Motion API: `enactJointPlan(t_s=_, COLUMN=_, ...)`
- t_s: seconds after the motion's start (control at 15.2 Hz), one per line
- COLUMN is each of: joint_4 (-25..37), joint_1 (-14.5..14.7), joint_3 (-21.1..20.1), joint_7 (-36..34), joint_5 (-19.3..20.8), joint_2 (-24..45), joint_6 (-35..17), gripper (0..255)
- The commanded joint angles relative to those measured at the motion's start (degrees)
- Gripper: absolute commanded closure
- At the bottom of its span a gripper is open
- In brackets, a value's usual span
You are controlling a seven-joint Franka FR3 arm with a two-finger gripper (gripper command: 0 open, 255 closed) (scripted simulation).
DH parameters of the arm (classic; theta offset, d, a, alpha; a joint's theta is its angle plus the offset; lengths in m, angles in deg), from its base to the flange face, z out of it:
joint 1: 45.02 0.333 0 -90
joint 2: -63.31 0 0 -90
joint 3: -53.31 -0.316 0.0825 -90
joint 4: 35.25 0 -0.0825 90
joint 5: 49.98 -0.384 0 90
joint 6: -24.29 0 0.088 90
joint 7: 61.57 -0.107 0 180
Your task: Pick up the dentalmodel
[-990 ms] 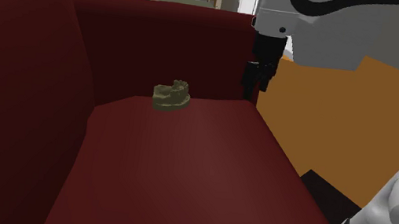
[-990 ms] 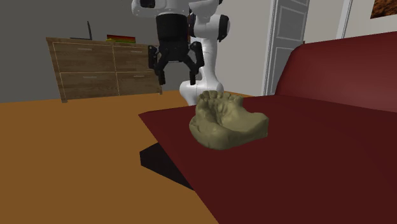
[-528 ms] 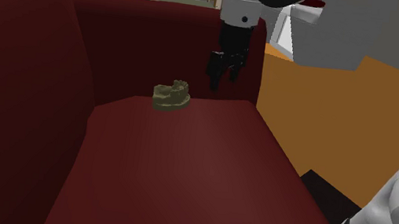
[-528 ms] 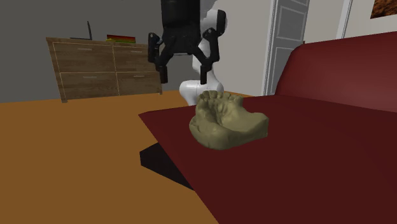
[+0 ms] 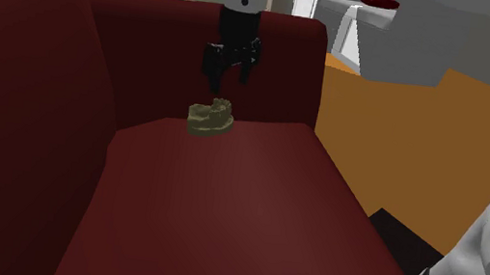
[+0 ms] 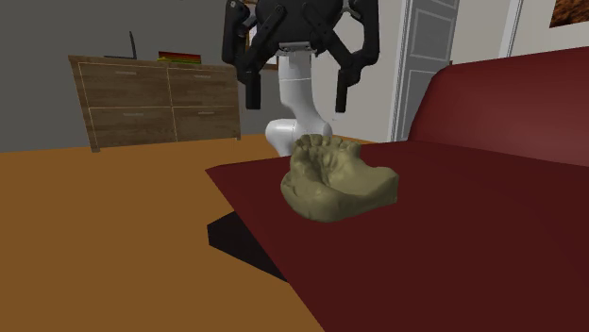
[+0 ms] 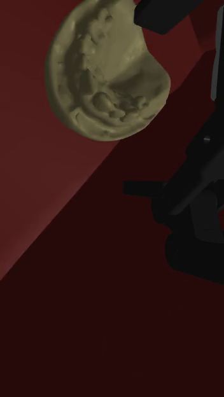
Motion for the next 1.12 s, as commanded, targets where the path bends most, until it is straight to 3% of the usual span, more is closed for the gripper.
enactJointPlan(t_s=0.0, joint_4=6.5, joint_1=1.87, joint_3=-0.61, joint_7=-1.75, joint_5=2.82, joint_2=4.72, joint_6=1.51, gripper=0)
enactJointPlan(t_s=0.66, joint_4=-0.95, joint_1=1.27, joint_3=-0.35, joint_7=-1.93, joint_5=2.37, joint_2=3.52, joint_6=-4.86, gripper=0)
enactJointPlan(t_s=0.73, joint_4=-1.07, joint_1=1.22, joint_3=-0.33, joint_7=-1.87, joint_5=2.36, joint_2=3.51, joint_6=-4.99, gripper=255)
enactJointPlan(t_s=1.06, joint_4=-1.08, joint_1=1.2, joint_3=-0.33, joint_7=-1.85, joint_5=2.34, joint_2=3.46, joint_6=-4.95, gripper=255)
